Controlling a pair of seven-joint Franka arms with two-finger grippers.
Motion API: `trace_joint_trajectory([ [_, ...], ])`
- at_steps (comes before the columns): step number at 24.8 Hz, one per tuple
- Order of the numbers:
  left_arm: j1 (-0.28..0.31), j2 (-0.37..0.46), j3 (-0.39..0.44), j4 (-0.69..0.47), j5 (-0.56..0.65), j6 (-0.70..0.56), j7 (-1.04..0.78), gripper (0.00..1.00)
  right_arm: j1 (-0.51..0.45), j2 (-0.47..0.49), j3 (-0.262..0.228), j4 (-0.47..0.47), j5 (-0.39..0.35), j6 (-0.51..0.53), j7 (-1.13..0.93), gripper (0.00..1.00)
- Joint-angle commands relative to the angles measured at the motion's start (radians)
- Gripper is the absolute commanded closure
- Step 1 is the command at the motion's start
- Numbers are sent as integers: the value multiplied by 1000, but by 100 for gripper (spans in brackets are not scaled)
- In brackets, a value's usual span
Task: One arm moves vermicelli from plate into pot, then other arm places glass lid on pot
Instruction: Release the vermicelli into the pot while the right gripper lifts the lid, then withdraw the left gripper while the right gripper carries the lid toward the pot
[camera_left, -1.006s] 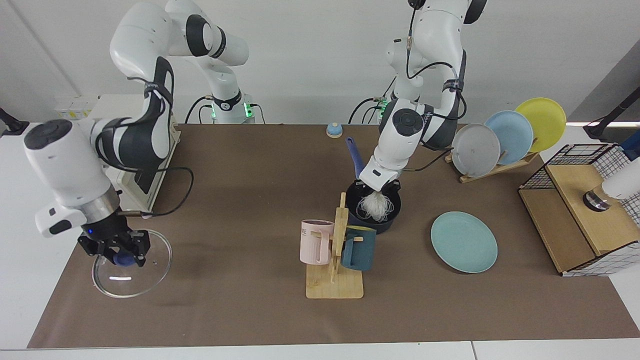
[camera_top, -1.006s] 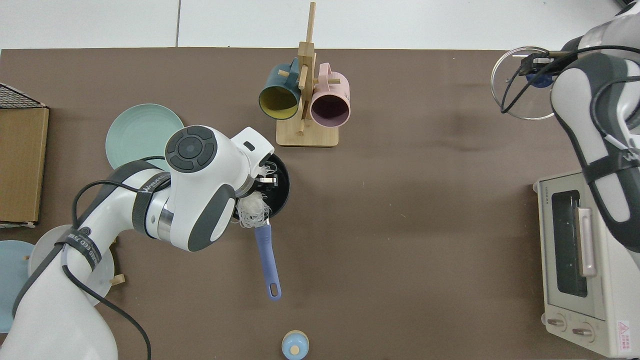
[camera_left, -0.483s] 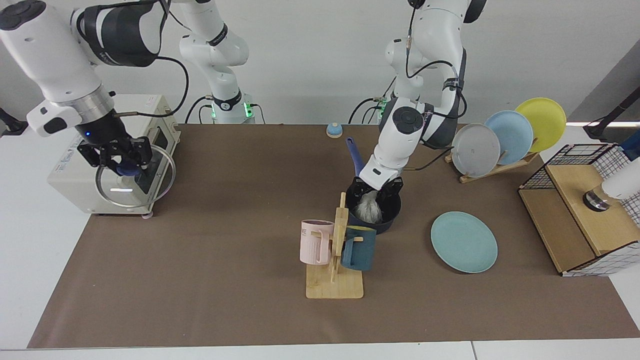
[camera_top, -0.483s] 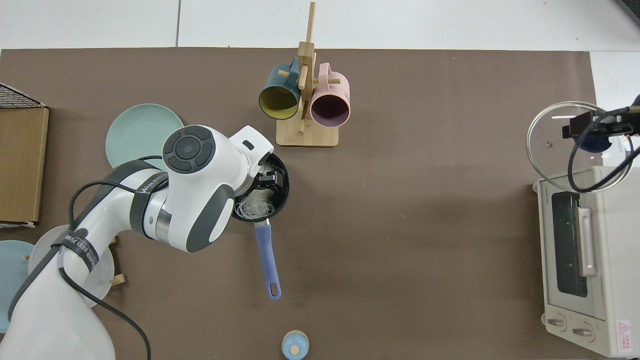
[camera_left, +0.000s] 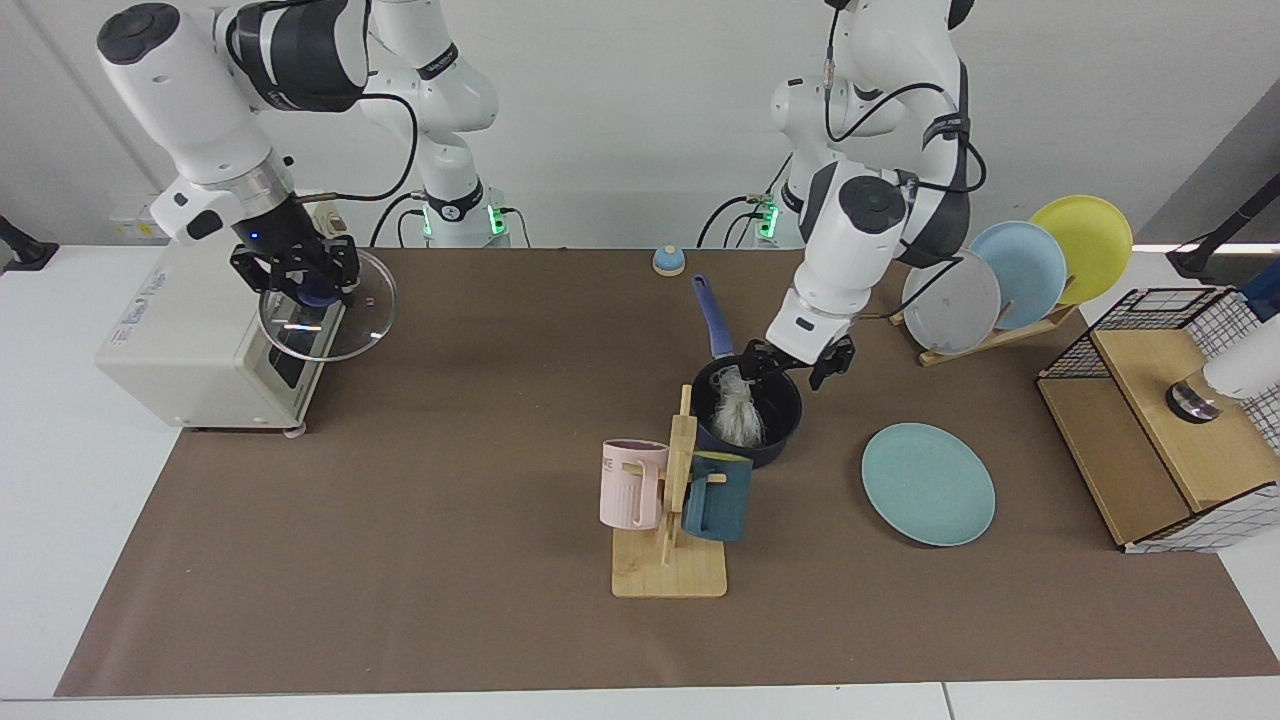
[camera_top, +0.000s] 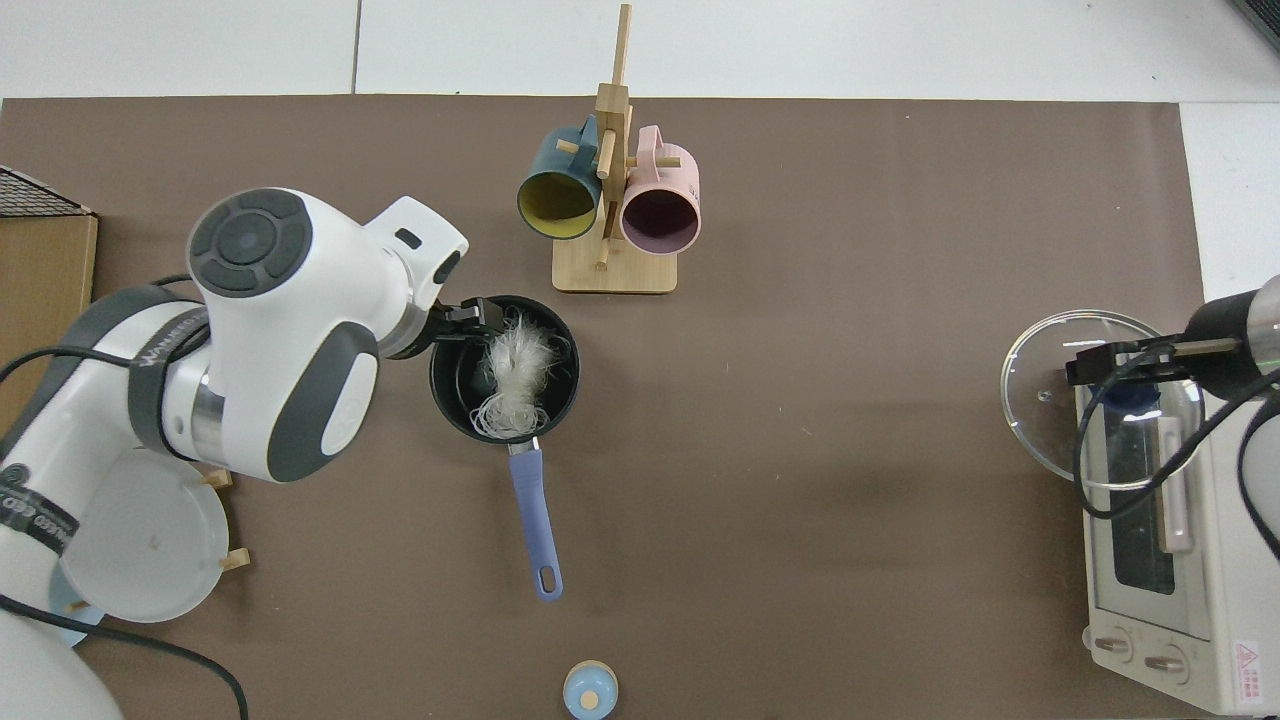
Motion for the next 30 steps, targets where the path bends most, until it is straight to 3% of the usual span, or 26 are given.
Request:
trace_joint_trajectory([
  [1, 24, -4, 71, 32, 0, -32, 73, 0, 115, -41, 4, -47, 11, 21, 144, 100],
  [8, 24, -4, 227, 53, -1, -21, 326, 0, 337, -46, 4, -41, 3, 47, 425, 100],
  [15, 25, -7, 338, 98, -7, -55, 535, 0, 542, 19, 6, -35, 2, 272, 612, 100],
  [20, 24, -84, 343, 118, -1, -177, 539, 0, 654, 108, 6, 17, -30, 344, 729, 100],
  [22, 21, -134, 341, 116, -1, -211, 535, 0, 671, 132, 6, 34, -29, 357, 743, 100],
  [27, 19, -199, 338, 116, -1, -265, 513, 0, 701, 219, 6, 51, -12, 498, 743, 100],
  [30, 17, -214, 334, 116, -6, -296, 469, 0, 712, 327, 6, 158, -33, 507, 711, 100],
])
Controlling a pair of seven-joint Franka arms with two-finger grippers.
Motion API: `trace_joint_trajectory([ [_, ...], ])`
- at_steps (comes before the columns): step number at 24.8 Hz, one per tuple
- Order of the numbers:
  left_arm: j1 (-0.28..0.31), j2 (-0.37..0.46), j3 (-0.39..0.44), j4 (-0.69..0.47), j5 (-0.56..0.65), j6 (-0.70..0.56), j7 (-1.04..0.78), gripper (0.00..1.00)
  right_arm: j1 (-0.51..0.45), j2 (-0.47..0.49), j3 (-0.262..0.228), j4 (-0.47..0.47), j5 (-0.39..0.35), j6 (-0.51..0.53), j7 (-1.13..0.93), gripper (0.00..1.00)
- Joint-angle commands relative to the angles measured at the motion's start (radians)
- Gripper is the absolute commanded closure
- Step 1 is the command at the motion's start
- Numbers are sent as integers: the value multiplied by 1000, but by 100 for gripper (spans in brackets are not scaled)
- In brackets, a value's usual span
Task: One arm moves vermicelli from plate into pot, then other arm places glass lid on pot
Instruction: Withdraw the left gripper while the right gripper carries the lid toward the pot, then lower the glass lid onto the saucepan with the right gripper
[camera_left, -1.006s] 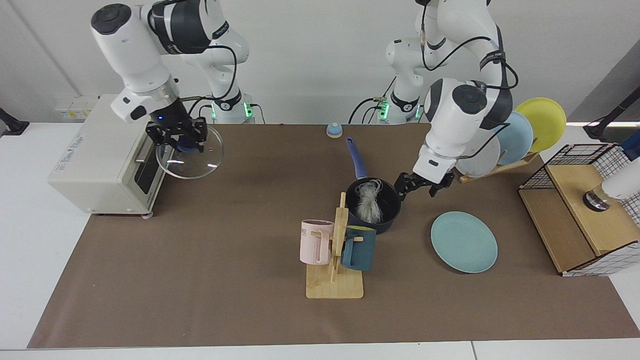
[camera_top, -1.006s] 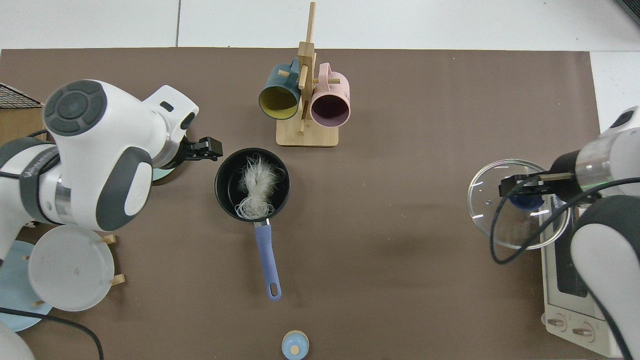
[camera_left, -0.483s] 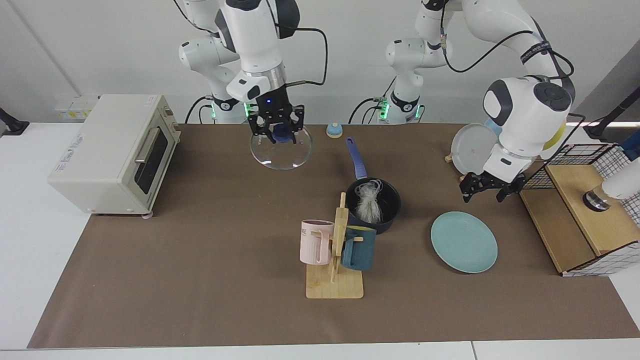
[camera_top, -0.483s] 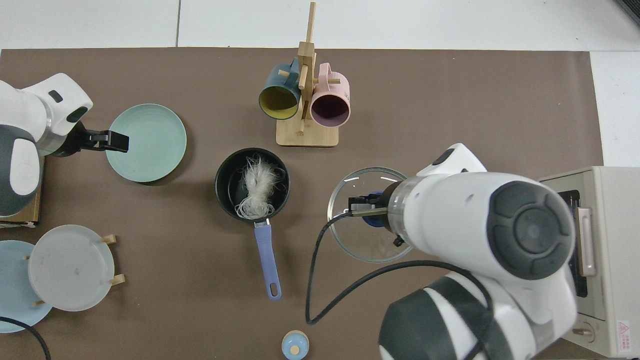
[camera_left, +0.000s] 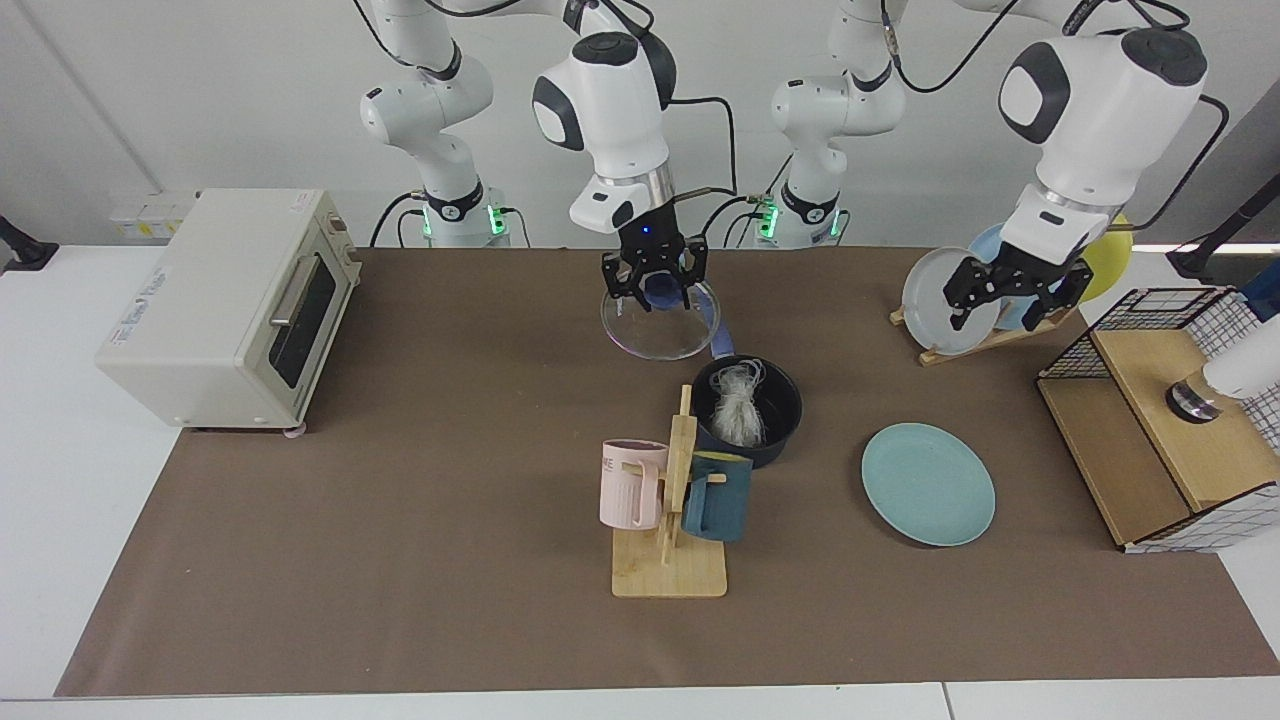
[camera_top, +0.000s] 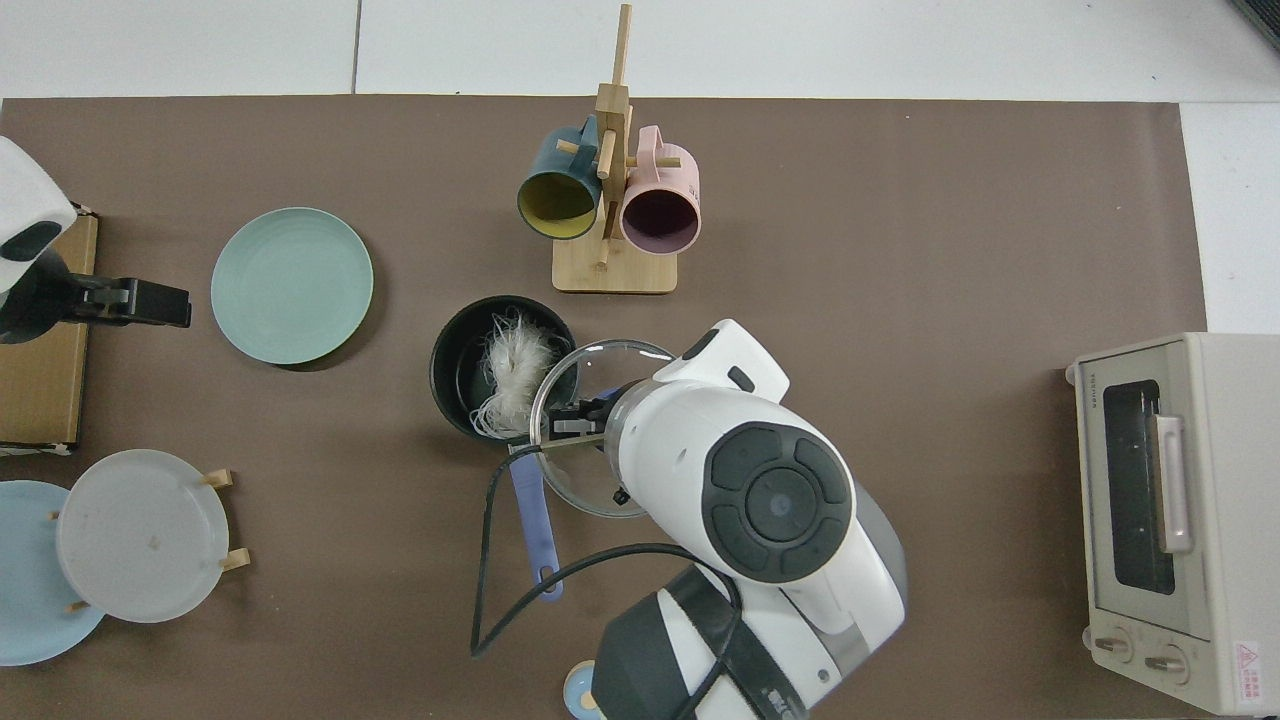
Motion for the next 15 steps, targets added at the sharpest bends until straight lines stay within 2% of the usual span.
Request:
trace_joint_trajectory([
  [1, -9, -29, -3, -16, -6, -37, -64, 0, 27, 179, -8, 196, -21, 11, -24, 100],
  [5, -9, -29, -5, -16, -7, -35, -55, 0, 61, 376, -8, 448, -22, -58, -31, 100],
  [7, -8, -29, -3, -14, -6, -35, -57, 0, 67, 441, -9, 552, -22, -106, -28, 100],
  [12, -6, -29, 1, -13, 2, -34, -63, 0, 71, 521, -6, 611, -21, -86, -15, 100],
  [15, -5, -29, 3, -13, 2, -34, -61, 0, 73, 533, -3, 620, -26, -83, -31, 100],
])
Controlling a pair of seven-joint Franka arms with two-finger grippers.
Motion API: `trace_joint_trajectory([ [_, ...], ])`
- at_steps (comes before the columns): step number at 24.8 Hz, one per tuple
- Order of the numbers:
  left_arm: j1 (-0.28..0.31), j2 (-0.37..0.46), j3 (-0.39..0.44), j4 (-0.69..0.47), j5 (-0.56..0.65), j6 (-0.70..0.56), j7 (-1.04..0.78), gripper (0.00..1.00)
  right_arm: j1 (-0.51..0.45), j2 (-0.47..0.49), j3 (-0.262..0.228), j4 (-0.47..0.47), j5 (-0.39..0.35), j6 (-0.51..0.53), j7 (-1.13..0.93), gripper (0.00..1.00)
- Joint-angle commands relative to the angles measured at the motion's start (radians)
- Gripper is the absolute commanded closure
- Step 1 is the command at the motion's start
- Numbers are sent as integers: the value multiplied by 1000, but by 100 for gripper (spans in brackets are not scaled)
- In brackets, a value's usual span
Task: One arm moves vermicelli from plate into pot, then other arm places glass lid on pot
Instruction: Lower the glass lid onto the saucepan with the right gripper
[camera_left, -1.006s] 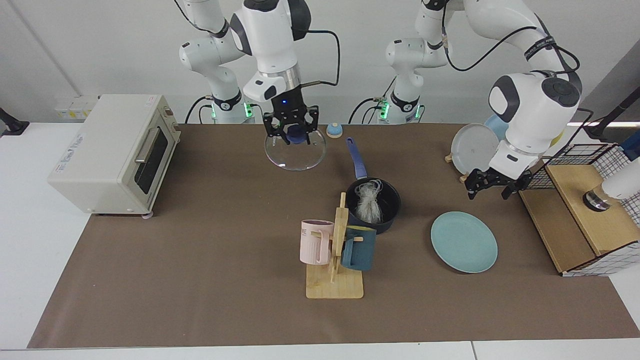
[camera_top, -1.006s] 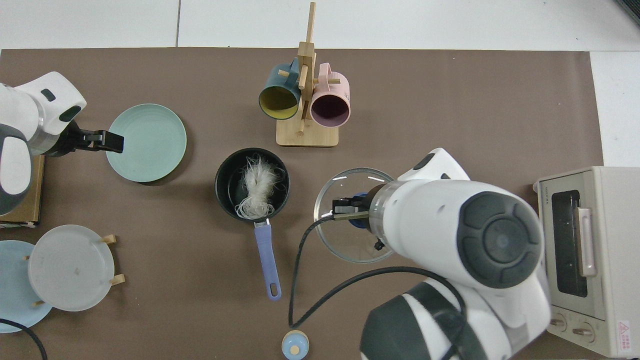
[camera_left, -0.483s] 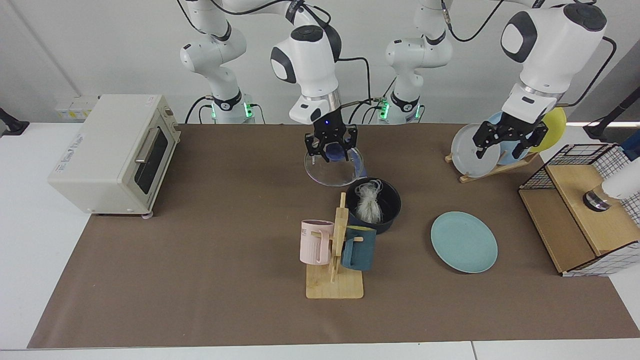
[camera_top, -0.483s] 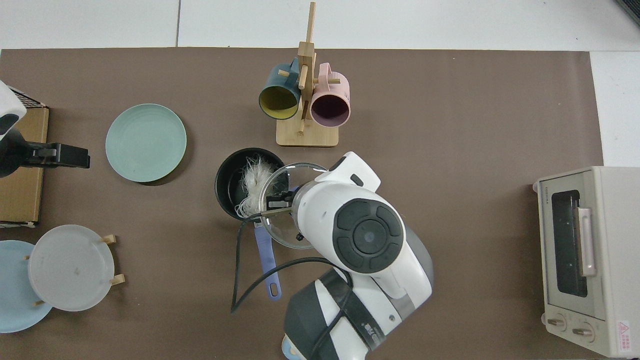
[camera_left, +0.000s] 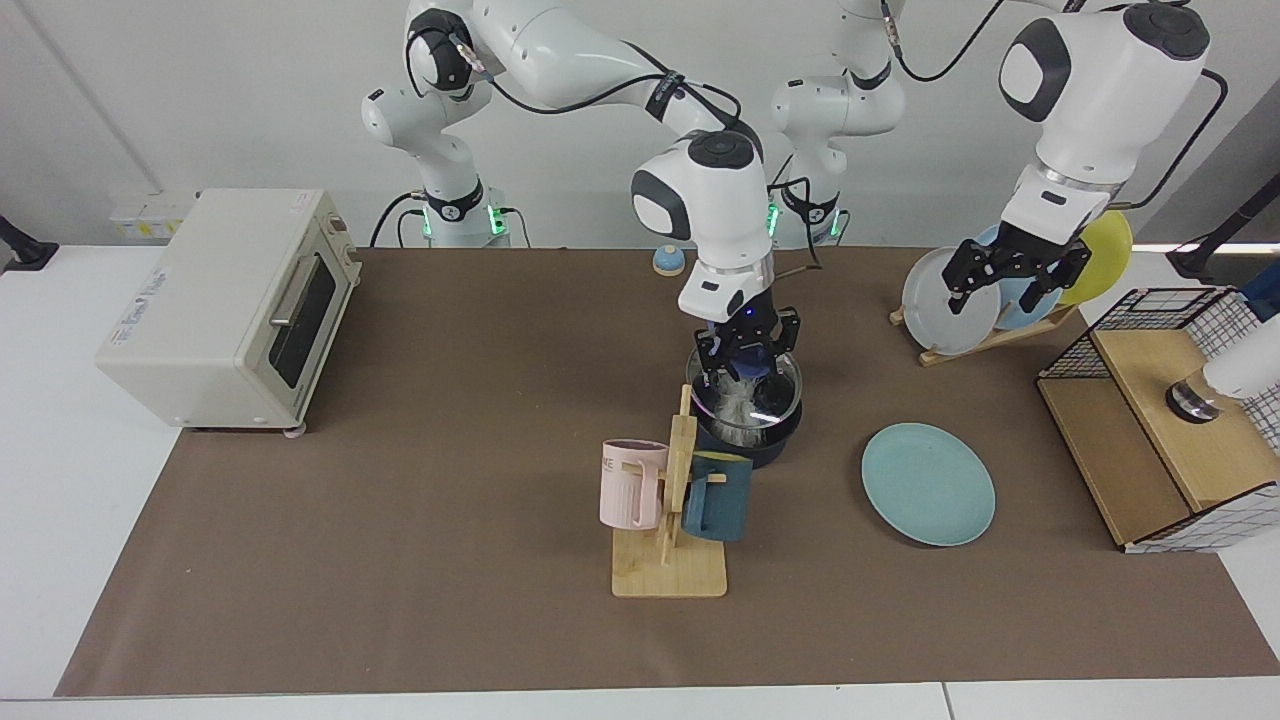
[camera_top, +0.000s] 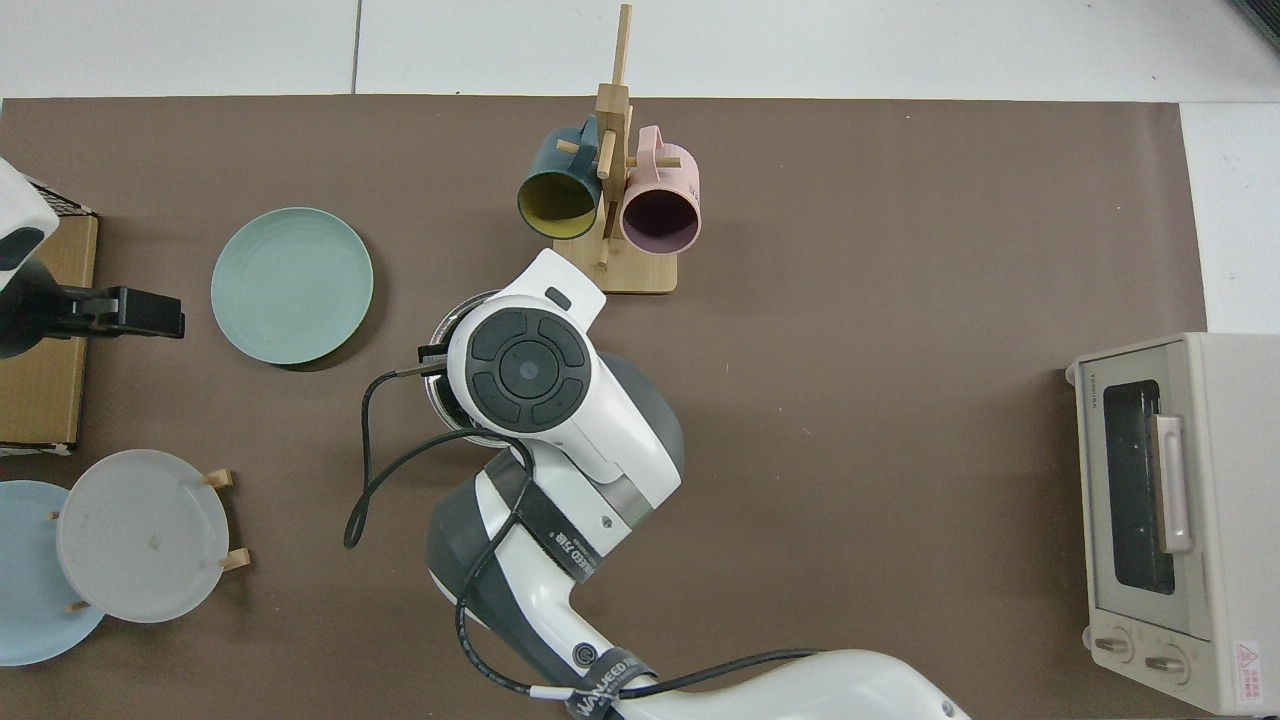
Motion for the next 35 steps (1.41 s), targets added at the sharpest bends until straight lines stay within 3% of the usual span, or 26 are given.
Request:
trace_joint_trajectory([
  [1, -5, -9, 7, -9, 2, -8, -14, 0, -1, 51, 0, 78, -18, -19, -21, 100],
  [14, -10, -9, -2, -11, -12, -12, -12, 0, 20, 52, -5, 45, -20, 20, -65, 100],
  [35, -11, -9, -2, -12, -19, -17, -5, 0, 19, 3, -11, -85, -18, 131, -115, 100],
])
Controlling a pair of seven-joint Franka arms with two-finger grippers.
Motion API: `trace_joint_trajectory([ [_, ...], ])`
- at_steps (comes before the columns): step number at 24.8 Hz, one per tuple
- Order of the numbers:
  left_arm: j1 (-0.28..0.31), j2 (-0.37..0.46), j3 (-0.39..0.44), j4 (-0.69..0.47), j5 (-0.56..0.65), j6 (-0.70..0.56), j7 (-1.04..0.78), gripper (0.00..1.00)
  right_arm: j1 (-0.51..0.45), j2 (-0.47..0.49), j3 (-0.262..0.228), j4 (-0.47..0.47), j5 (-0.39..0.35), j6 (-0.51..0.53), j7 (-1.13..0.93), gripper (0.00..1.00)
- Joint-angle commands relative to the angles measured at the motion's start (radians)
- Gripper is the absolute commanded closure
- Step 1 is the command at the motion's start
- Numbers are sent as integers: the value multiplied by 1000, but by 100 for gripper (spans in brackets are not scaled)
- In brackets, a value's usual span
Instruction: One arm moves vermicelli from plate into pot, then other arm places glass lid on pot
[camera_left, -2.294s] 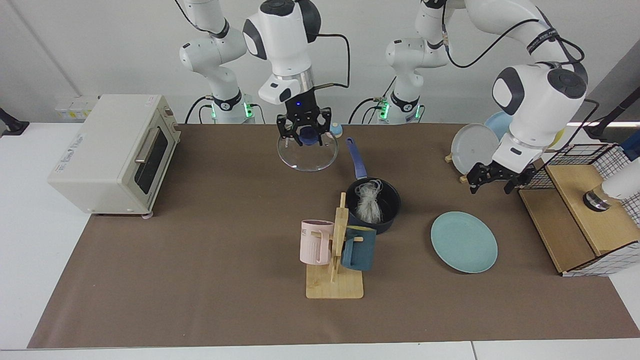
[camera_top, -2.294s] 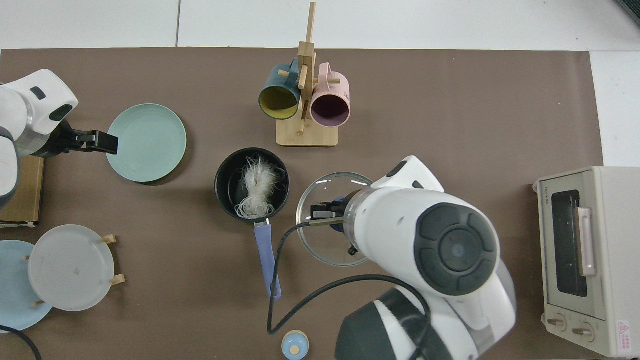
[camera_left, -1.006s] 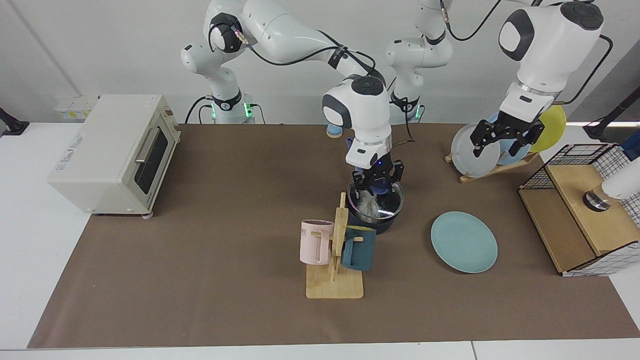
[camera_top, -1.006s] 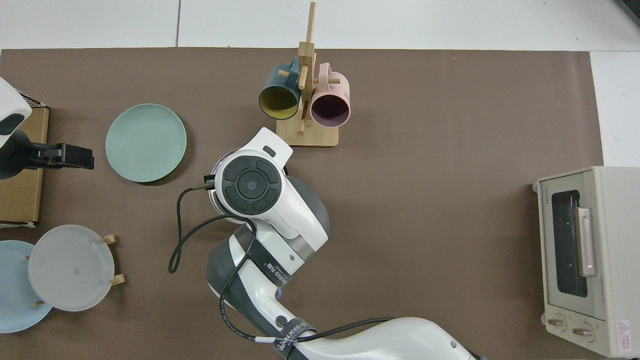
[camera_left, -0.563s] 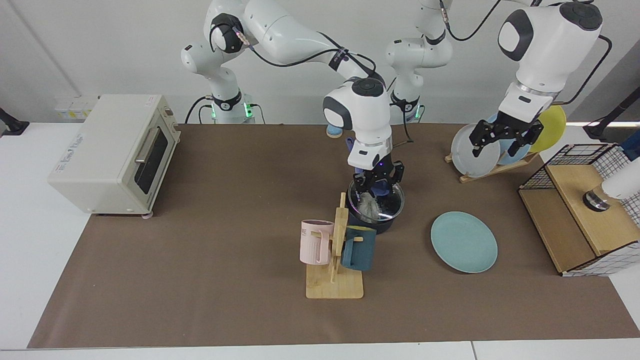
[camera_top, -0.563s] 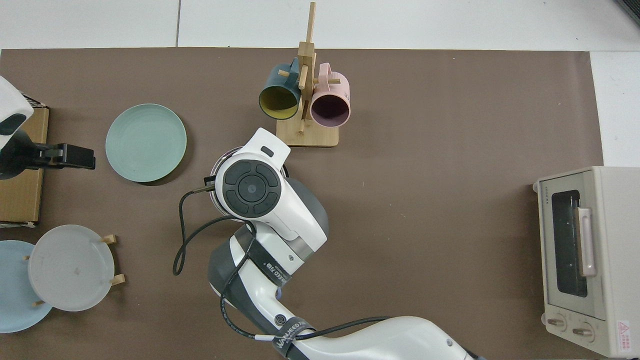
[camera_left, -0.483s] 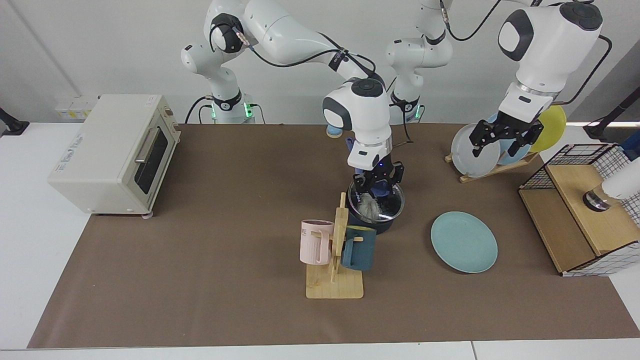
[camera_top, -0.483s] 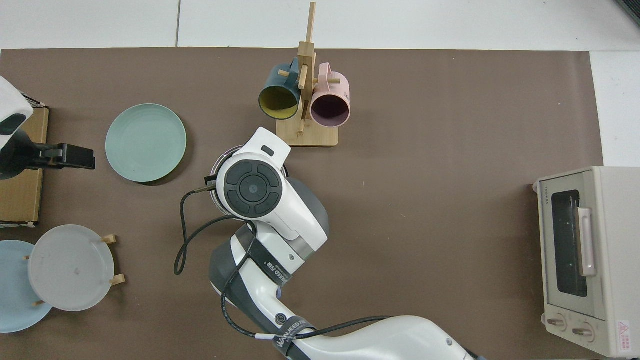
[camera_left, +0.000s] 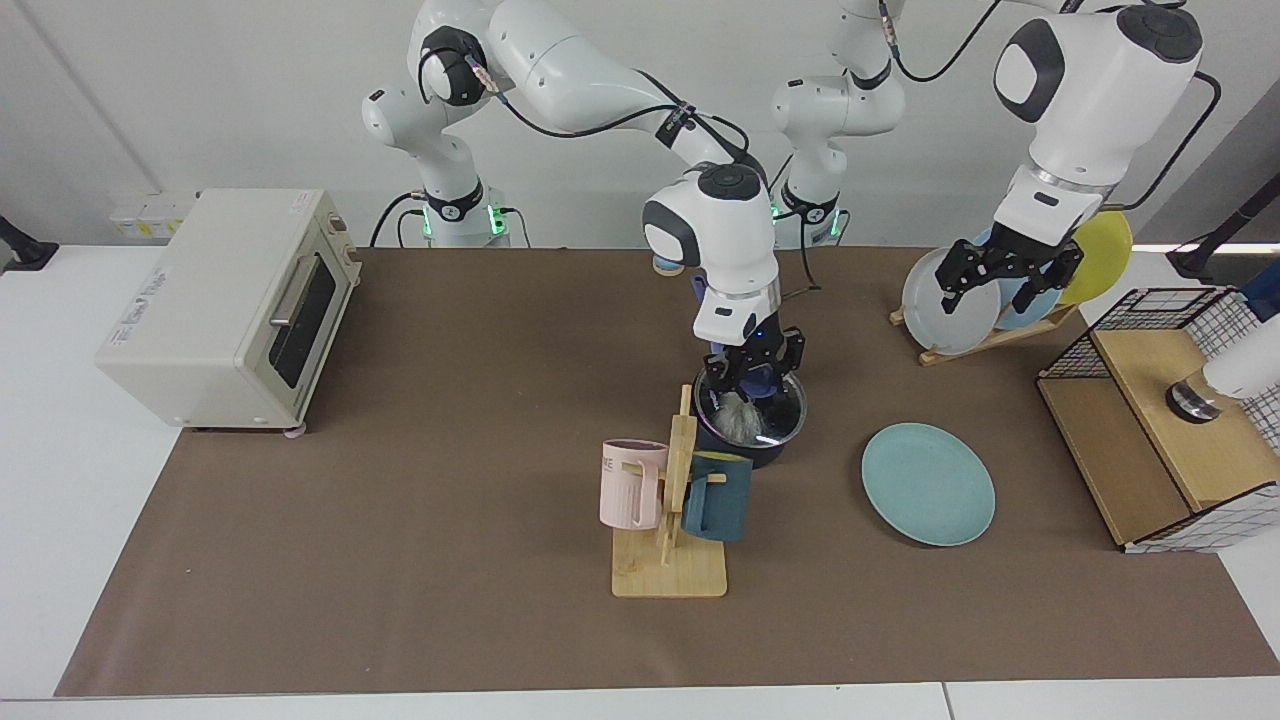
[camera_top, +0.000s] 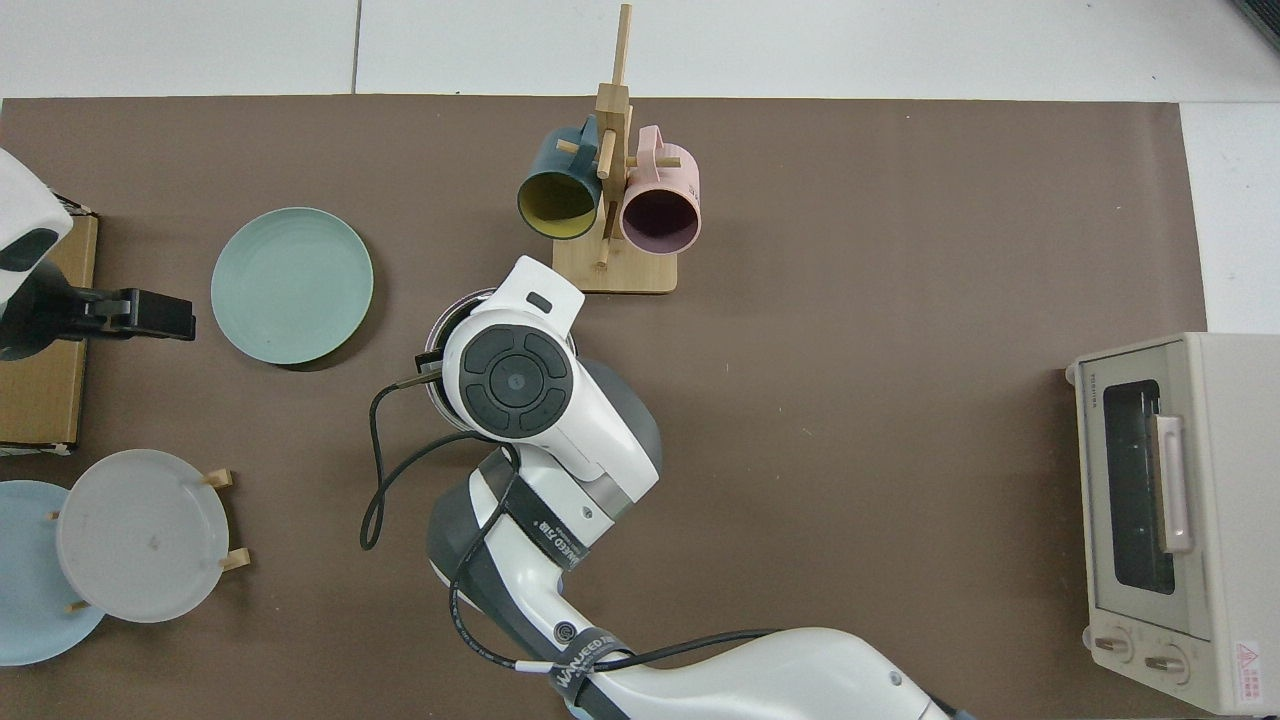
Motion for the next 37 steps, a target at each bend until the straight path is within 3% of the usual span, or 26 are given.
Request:
trace_joint_trajectory([
  [1, -10, -9, 10, -10, -13, -10, 1, 0, -4, -47, 4, -69, -11, 37, -23, 100],
  [5, -10, -9, 10, -10, -13, -12, 3, 0, -4, -48, 4, -74, -12, 37, -23, 100],
  [8, -10, -9, 7, -10, -15, -15, 3, 0, -4, -48, 4, -74, -11, 37, -21, 91],
  [10, -10, -9, 10, -10, -15, -15, 3, 0, -6, -48, 4, -74, -10, 37, -21, 71],
  [11, -12, -9, 10, -10, -15, -15, 3, 0, -4, -48, 4, -74, -10, 36, -20, 53],
  [12, -10, -9, 7, -10, -15, -15, 3, 0, -3, -48, 4, -74, -10, 37, -18, 22],
  [13, -12, -9, 7, -10, -15, -16, 3, 0, -4, -48, 4, -74, -11, 37, -18, 0],
  [22, -12, -9, 10, -10, -15, -18, 3, 0, -6, -83, 4, -74, -2, 22, 17, 0],
  [29, -12, -9, 10, -10, -15, -18, 1, 0, -75, -250, -3, -101, 5, -180, 77, 0],
  [33, -13, -10, 10, -10, -15, -19, 1, 0, -159, -428, -3, -213, -7, -358, 64, 0],
  [37, -13, -9, 10, -10, -15, -19, 1, 0, -230, -606, -5, -417, -37, -391, 65, 0],
])
